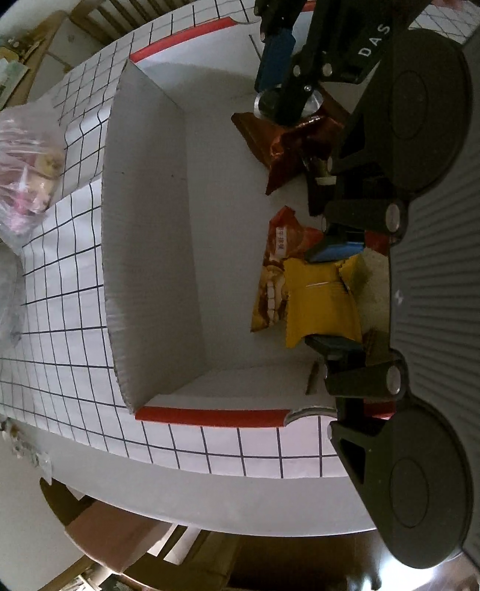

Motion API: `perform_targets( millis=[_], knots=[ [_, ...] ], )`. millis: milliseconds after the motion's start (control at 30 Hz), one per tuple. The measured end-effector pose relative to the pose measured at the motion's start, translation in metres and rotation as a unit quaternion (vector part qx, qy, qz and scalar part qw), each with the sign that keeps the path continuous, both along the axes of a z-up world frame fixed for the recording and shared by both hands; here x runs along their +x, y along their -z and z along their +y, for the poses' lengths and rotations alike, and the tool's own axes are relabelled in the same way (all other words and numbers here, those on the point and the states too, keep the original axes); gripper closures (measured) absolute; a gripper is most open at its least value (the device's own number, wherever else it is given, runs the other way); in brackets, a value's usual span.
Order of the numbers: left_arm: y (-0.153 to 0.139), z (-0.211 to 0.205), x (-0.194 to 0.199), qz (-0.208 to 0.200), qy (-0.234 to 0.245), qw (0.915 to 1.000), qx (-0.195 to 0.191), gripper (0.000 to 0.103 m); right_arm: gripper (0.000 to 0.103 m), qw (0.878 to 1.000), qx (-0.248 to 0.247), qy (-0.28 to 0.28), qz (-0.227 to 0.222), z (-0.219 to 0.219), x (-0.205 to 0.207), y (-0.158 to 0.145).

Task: Organize snacks
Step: 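Carry the yellow packet and dark candy into the red box, then open both tools to release the snacks into the red box, then withdraw both open tools from the red box back to the snack pile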

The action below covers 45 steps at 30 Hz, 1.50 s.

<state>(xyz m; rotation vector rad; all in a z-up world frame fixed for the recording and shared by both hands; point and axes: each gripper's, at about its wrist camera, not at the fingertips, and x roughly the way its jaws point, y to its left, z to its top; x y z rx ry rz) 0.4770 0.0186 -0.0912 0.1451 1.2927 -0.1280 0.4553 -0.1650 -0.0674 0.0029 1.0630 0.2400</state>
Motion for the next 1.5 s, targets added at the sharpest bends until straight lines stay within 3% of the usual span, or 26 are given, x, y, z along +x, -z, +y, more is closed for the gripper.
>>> perform_targets(
  millis=[133,300,700,1000,1500],
  knots=[
    [0.000,-0.001,-0.001,-0.004,0.005,1.0000,-0.003,0.062,0.075,1.000,-0.004,0.005,0.001,-0.001,0.002,0.001],
    [-0.004,0.002,-0.005,-0.011,0.002,0.9998,-0.014,0.049,0.071,1.000,-0.003,0.014,-0.001,-0.005,-0.001,0.000],
    [-0.035,0.010,-0.031,-0.056,-0.001,0.9971,-0.052,0.043,0.058,0.999,0.011,0.024,-0.032,-0.013,-0.026,-0.030],
    [-0.067,0.021,-0.073,-0.104,0.005,0.9912,-0.081,0.039,0.040,0.996,0.033,0.030,-0.076,-0.011,-0.062,-0.065],
    [-0.106,0.042,-0.152,-0.178,0.016,0.9795,-0.093,0.032,0.016,0.989,0.062,0.022,-0.132,0.002,-0.134,-0.103]
  ],
)
